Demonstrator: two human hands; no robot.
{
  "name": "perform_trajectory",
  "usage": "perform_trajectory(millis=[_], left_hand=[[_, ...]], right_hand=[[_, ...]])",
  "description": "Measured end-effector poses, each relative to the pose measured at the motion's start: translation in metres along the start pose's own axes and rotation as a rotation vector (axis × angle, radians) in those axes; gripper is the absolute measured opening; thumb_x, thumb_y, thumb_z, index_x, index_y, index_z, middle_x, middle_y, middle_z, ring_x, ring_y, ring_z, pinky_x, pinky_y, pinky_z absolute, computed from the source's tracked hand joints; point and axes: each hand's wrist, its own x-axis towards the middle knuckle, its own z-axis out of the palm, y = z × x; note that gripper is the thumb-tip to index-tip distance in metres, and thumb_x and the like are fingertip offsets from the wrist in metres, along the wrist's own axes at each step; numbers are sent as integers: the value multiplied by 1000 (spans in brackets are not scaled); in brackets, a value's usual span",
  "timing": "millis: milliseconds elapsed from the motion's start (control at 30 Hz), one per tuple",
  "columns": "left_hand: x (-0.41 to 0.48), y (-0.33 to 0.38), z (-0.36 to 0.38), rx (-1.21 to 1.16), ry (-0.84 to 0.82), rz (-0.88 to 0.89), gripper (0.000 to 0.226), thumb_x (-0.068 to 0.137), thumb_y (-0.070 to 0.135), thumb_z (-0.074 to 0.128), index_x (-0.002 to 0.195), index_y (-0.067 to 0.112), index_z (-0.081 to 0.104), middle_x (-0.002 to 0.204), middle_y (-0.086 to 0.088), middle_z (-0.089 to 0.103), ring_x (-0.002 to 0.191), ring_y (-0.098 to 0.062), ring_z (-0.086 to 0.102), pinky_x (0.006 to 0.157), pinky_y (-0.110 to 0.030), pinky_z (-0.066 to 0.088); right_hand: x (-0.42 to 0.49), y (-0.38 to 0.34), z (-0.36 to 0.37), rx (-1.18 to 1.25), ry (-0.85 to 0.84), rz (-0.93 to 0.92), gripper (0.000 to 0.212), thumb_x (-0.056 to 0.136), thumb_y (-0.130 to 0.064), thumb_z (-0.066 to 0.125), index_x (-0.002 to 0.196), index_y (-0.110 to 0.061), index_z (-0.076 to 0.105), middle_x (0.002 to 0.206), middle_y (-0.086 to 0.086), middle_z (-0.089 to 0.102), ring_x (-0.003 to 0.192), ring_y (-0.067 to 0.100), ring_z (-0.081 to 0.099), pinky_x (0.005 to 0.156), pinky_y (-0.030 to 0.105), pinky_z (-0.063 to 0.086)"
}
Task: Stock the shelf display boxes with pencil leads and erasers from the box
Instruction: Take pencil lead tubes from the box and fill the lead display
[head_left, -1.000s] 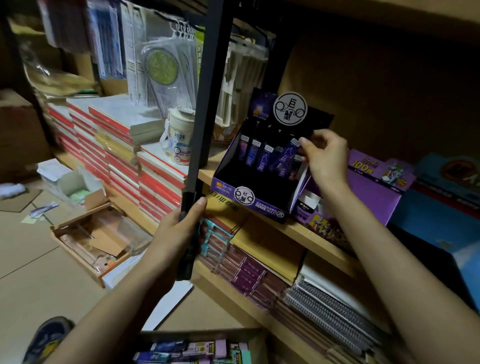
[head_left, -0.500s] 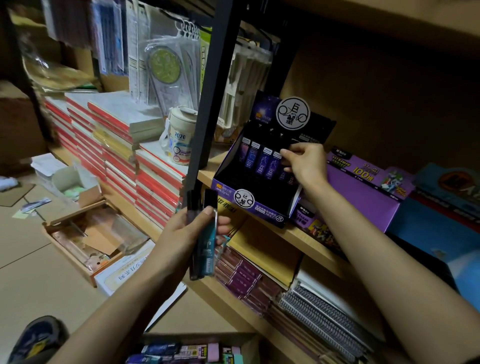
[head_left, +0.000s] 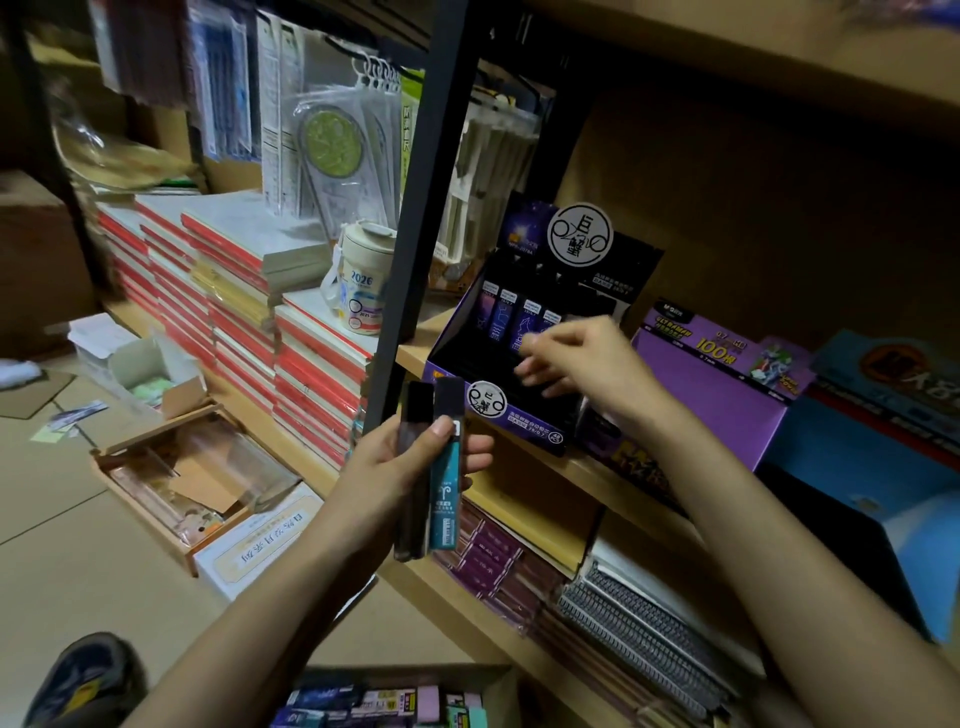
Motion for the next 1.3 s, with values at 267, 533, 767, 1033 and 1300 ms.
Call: perform_trajectory(millis=[267,533,767,1033,1300], left_hand=[[-9,-3,11,72,-71,17,39,81,34,58,112,11,56,102,-8,73,96,-21,70,72,-25,57],[-8,-6,20,125,-50,30,36,83,38,55,108,12,58,101,-1,73,93,-16,70,70,-24,58],[-1,-6,13,106,103,55,41,74,49,57,105,24,68,72,9,68,66,-7,64,61,-22,53],[1,-7,14,94,78,30,47,78,37,55,110,5,45,61,-2,45,46,-9,42,46,-22,45],[1,-6,11,151,108,98,40,72,41,59,95,9,55,64,4,64,58,-9,62,61,-28,54]], right_hand=[[-64,-6,30,303,-134,-40,13,82,-12,69,95,-10,67,86,3,66,76,12,63,65,18,51],[-59,-8,6,392,-102,-15,11,80,-7,70,83,-15,63,69,-4,65,62,11,65,56,22,52],[-12,-22,-50,286,298,-160,15,84,-2,65,84,-14,56,71,0,64,60,11,66,55,21,55],[44,19,-45,-287,446,-198,12,85,-14,67,90,-19,57,77,-6,56,70,9,55,59,13,41],[49,34,-39,-269,480,-184,9,87,-13,65,94,-14,58,79,-6,57,69,3,55,53,10,43]])
